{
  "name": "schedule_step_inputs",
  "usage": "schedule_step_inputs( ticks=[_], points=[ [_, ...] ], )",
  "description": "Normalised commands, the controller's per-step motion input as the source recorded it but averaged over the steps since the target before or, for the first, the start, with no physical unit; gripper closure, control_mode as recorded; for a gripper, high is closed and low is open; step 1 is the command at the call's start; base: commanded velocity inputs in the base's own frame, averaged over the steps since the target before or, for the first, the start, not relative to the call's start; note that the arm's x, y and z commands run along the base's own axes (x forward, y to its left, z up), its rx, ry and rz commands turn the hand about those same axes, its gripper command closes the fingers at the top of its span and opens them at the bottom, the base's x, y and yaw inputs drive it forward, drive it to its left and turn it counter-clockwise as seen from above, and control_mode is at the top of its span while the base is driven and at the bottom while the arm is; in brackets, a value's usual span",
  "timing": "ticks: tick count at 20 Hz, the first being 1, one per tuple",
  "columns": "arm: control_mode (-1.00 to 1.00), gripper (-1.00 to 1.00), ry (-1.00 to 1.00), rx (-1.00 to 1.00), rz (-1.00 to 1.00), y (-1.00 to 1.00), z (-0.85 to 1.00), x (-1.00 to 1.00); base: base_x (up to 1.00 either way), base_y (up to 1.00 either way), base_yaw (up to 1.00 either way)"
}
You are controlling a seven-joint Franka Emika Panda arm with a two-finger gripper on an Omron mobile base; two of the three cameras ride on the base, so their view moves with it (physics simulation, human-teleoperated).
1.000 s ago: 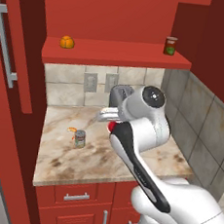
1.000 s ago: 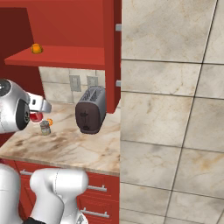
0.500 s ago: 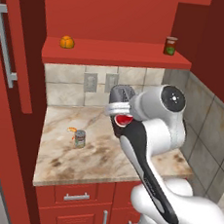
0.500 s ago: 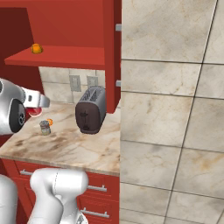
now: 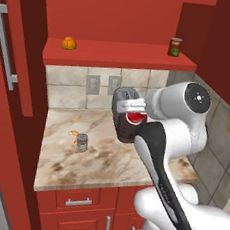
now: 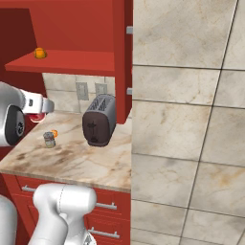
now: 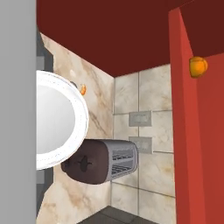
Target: Pick the cans from the counter and place them in their designated side in the cabinet.
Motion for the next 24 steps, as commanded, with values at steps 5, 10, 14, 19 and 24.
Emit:
schedule_step_inputs(
  ticks=[5, 10, 14, 19, 24],
  points=[
    [-1.0, 1.0, 0.0, 0.0, 0.0, -0.21, 0.37, -0.41, 0.0, 0.0, 0.0],
    [-1.0, 1.0, -0.02, 0.0, 0.0, -0.14, 0.35, -0.33, 0.0, 0.0, 0.0],
    [-1.0, 1.0, -0.05, 0.0, 0.0, -0.12, 0.28, -0.24, 0.0, 0.0, 0.0],
    [-1.0, 1.0, -0.08, -0.01, 0.0, -0.14, 0.22, -0.21, 0.0, 0.0, 0.0],
    [-1.0, 1.0, -0.09, -0.03, 0.0, -0.07, 0.21, -0.15, 0.0, 0.0, 0.0]
  ],
)
